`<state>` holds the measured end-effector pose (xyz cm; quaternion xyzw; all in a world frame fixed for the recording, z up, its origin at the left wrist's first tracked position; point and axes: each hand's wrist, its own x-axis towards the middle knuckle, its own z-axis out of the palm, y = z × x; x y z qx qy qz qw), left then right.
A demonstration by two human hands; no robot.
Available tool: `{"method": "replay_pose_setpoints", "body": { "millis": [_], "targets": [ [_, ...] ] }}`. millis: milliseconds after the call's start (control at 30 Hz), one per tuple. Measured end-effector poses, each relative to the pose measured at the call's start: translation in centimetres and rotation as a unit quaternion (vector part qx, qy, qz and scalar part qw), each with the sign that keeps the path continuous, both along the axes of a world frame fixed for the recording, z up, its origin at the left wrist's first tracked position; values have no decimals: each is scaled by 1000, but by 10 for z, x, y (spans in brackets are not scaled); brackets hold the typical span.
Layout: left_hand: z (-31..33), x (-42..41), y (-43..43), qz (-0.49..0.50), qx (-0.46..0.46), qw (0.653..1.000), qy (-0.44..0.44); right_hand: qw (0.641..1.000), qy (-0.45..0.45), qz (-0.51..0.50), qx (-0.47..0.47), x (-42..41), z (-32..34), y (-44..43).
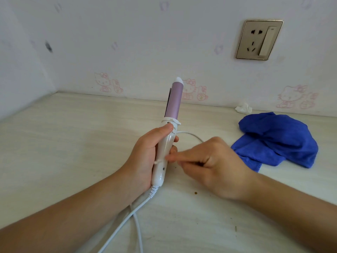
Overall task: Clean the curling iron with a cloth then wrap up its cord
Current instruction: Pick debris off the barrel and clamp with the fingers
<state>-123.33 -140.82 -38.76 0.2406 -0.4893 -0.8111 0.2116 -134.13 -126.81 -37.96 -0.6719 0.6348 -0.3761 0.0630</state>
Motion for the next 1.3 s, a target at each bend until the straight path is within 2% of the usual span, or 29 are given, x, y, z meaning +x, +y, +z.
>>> {"method": "replay_pose_setpoints", "body": {
  "millis": [167, 267, 400, 567, 700, 833, 967, 1100, 1233, 1300],
  "targets": [
    [-1, 2, 0, -10, 10, 1000, -10, 998, 13, 55, 27, 9, -1, 4],
    [-2, 0, 1, 5, -14, 1000, 1, 1000, -12, -5, -7, -1, 0, 0],
    [-3, 1, 0, 5, -1, 1000, 29, 999, 11, 39, 12, 8, -1, 3],
    [-3, -1, 0, -15, -12, 999, 30, 997, -11, -54, -55, -11, 2, -3],
    [-4, 0, 1, -7, 2, 1000, 12, 999, 3, -18, -34, 1, 1, 0],
    [-3, 0, 1, -15, 5, 999, 30, 992, -31, -97, -75, -16, 3, -4],
    [-3, 0, 1, -9, 11, 1000, 21, 999, -1, -26, -40, -2, 2, 0],
    [-2, 0, 0, -22, -14, 1000, 17, 991, -27, -105, -82, -20, 2, -5],
    [-3, 1, 0, -42, -18, 999, 22, 997, 12, -35, -70, -8, 3, 0],
    [-3, 2, 0, -52, -16, 998, 30, 993, -13, -80, -86, -17, 3, -4]
  ]
}}
